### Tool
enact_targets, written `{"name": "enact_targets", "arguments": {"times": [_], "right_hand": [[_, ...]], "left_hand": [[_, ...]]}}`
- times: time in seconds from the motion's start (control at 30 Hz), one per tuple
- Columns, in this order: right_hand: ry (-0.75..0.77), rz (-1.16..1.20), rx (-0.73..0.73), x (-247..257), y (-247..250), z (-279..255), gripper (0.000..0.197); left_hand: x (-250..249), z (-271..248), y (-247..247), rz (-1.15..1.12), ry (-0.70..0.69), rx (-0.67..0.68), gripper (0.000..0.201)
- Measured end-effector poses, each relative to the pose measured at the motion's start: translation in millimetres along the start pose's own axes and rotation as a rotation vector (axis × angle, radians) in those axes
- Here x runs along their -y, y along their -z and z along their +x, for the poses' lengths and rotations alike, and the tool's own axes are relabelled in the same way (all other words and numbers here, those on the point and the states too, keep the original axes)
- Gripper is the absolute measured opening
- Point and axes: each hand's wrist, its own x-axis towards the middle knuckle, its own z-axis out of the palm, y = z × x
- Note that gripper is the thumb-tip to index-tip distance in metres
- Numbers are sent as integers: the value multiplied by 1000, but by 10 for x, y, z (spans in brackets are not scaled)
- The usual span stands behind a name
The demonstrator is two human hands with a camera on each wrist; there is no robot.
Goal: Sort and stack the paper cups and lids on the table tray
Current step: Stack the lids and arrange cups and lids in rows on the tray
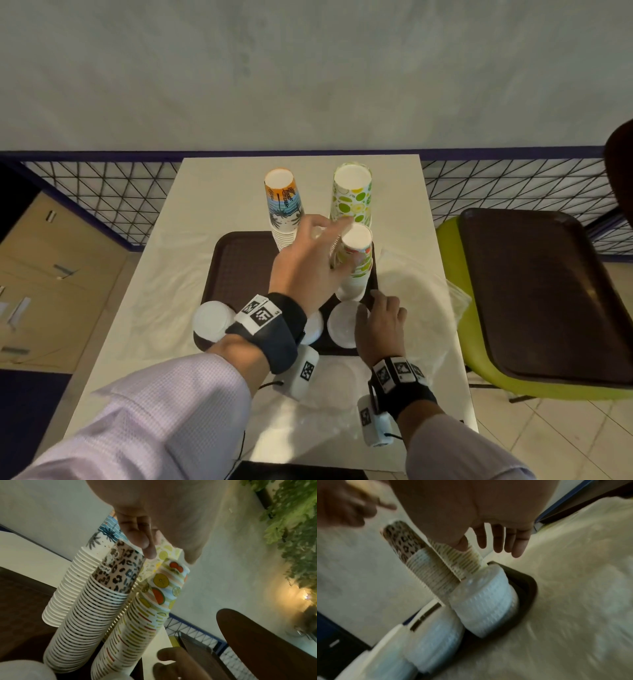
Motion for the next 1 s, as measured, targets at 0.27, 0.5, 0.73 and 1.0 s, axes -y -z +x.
{"name": "enact_targets", "arguments": {"times": [0.27,0.5,0.73,1.0], "right_hand": [[176,335,-229,436,771,256,53],[415,357,-104,796,1031,547,72],[438,164,-37,759,877,639,75],[420,193,-27,740,854,638,74]], "left_hand": [[322,119,267,6,206,3,55],[417,124,103,12,153,214,67],[435,147,84,-36,152,207,62],[533,130,158,-51,160,210,59]]}}
